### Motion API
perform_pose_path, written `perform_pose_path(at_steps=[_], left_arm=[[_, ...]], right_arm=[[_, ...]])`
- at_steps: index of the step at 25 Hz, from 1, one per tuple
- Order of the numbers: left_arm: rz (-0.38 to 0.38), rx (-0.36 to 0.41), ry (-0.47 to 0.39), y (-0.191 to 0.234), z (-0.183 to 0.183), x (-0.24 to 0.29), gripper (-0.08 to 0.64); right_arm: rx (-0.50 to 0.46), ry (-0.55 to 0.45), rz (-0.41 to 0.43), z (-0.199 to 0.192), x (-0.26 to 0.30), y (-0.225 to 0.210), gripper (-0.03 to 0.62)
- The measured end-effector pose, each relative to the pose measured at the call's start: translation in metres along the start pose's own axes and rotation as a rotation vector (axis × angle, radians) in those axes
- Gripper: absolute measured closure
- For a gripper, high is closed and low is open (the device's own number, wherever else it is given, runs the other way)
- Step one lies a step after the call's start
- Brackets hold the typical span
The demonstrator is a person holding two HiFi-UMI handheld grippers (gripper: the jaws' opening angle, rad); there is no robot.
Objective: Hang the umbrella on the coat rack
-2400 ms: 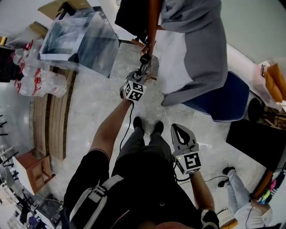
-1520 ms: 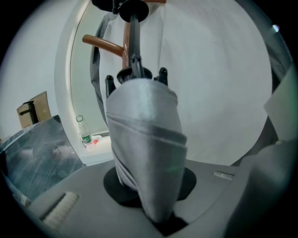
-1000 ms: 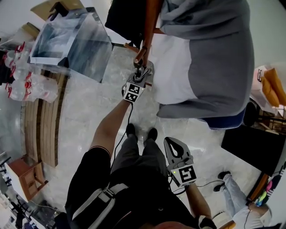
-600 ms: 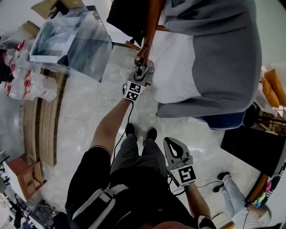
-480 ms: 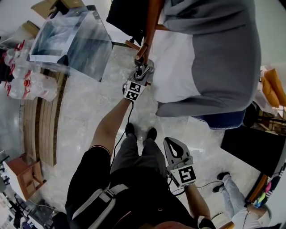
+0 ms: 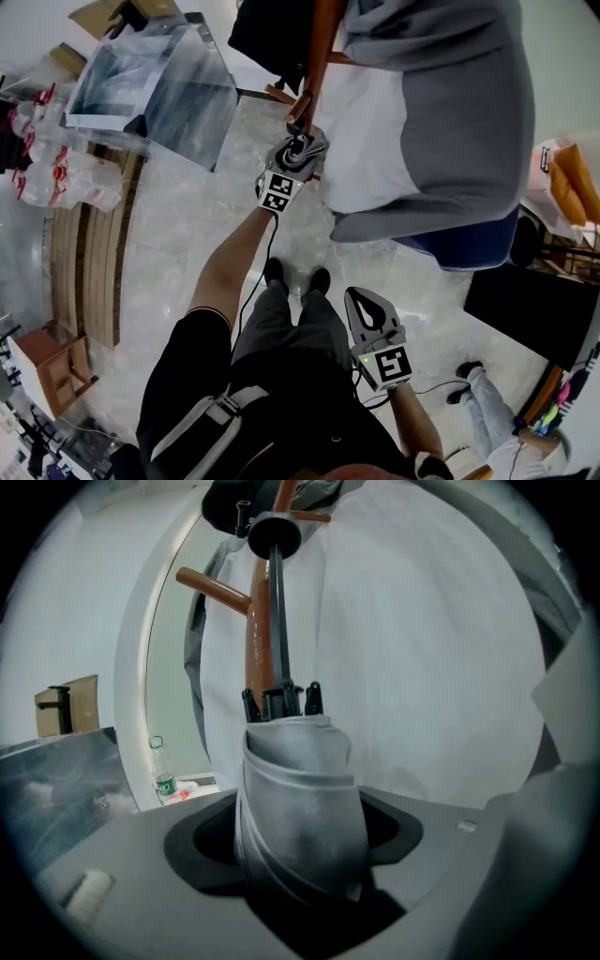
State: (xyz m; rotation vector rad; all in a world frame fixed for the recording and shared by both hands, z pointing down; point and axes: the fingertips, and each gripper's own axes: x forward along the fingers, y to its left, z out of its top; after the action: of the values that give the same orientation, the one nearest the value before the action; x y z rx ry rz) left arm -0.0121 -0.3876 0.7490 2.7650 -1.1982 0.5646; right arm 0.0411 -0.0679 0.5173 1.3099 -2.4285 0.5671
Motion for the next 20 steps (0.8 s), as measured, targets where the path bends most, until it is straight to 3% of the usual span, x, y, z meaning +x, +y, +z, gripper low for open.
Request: perform_pose_path(at_steps=[6, 13, 20], left_arm=[[0.013, -0.008, -0.003, 0.003, 0.008, -0.015, 0.112], [0.010, -0.008, -0.005, 0.000, 0.013, -0.035, 0.078], [0.024, -0.001, -0.046, -0.002, 0.041, -0.075, 0.078]], right_arm=[[-0.015, -0.008, 0.004, 0.004, -0.003, 0.002, 0.589], [-0.019, 0.013, 0.002, 0.008, -0.009, 0.001, 0.589], [-0.033, -0.031, 0.003, 0.016, -0.016, 0.002, 0.589]])
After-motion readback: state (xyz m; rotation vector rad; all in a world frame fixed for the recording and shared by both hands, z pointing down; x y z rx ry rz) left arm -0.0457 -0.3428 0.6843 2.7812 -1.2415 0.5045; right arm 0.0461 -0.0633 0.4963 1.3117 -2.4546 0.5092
